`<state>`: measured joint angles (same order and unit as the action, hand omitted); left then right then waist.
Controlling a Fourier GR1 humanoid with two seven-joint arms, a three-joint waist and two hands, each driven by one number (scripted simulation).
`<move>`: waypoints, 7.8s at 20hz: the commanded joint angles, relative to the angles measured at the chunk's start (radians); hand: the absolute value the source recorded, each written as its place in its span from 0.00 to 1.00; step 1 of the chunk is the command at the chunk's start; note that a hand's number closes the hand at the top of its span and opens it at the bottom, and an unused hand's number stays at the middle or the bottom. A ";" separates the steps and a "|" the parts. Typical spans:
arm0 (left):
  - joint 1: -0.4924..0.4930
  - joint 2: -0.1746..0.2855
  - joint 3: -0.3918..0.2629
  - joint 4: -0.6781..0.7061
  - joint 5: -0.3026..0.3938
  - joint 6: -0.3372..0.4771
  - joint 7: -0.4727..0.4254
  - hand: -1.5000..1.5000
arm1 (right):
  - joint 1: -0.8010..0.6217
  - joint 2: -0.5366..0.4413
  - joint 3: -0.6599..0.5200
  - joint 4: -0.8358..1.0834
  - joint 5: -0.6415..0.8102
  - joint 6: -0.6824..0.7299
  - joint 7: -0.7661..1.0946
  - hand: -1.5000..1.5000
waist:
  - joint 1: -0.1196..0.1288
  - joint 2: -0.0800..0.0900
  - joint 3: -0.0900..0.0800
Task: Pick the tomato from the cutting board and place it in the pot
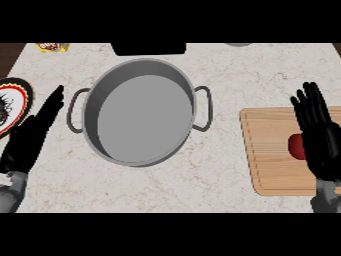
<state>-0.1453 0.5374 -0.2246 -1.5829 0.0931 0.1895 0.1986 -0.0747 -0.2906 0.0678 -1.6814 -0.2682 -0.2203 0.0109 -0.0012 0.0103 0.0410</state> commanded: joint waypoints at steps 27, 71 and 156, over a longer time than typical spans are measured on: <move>-0.020 -0.273 0.031 -0.052 0.145 0.079 0.061 0.50 | 0.016 -0.798 -0.217 0.277 0.366 0.696 -0.718 0.00 | 0.001 -0.009 -0.042; 0.008 -0.360 0.162 -0.127 0.047 -0.044 0.145 0.50 | -0.095 -0.337 -0.086 0.149 0.908 0.820 -0.100 0.00 | 0.006 -0.010 -0.041; -0.003 -0.449 0.195 -0.078 -0.029 -0.137 0.112 0.50 | -0.925 0.290 0.457 0.075 1.380 0.374 1.427 1.00 | 0.058 -0.007 -0.045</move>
<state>-0.1544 0.0829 -0.0407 -1.6702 0.0599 0.0600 0.3331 -0.9121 -0.0154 0.5605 -1.7314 1.1673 0.1748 1.2170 0.0545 -0.0006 -0.0042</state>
